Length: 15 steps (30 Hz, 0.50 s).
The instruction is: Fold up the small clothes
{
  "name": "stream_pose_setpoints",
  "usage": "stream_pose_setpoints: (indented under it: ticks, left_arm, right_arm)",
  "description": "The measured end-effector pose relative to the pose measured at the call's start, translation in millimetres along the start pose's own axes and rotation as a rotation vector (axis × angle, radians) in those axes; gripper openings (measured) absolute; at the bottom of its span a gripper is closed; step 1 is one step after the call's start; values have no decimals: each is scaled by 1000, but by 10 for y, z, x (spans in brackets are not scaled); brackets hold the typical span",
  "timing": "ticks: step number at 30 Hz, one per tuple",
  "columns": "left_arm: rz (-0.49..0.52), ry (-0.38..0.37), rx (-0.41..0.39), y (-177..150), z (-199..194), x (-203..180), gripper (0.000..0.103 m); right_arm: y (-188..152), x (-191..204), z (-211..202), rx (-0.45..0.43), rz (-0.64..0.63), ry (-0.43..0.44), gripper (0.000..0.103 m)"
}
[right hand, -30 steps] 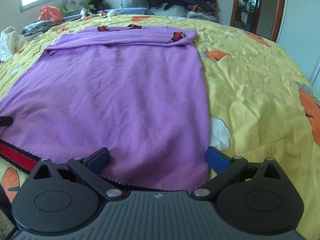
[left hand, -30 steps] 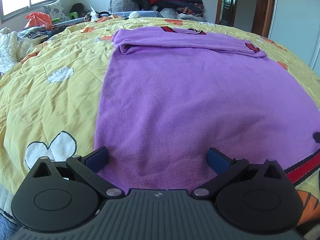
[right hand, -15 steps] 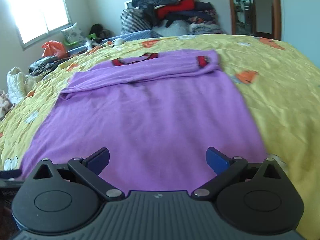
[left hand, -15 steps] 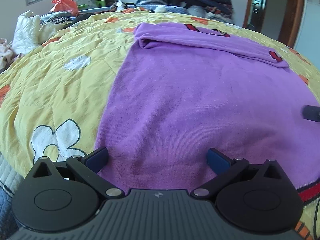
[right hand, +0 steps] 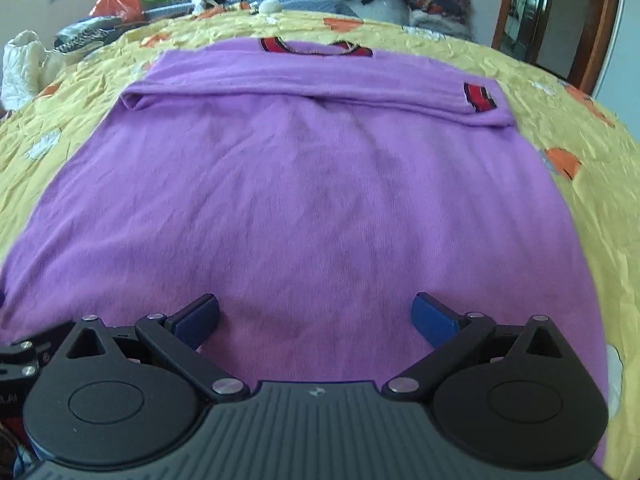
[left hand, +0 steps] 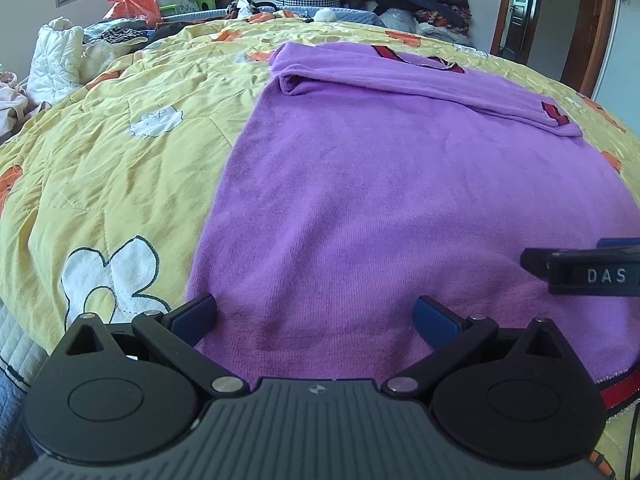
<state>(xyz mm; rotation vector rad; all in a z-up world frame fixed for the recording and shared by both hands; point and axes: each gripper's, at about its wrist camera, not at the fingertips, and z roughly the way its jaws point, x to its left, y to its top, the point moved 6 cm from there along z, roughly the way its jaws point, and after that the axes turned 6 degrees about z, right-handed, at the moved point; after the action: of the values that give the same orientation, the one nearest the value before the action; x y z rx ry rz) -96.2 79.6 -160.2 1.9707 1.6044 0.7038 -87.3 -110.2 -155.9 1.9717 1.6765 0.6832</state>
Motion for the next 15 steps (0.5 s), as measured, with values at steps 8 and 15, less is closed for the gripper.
stream_pose_setpoints:
  ticks: [8, 15]
  left_arm:
    - [33, -29, 15, 2, -11, 1, 103]
    - [-82, -152, -40, 20, -199, 485, 103]
  right_arm:
    - [-70, -8, -70, 38, 0, -10, 103]
    - [-152, -66, -227, 35, -58, 10, 103]
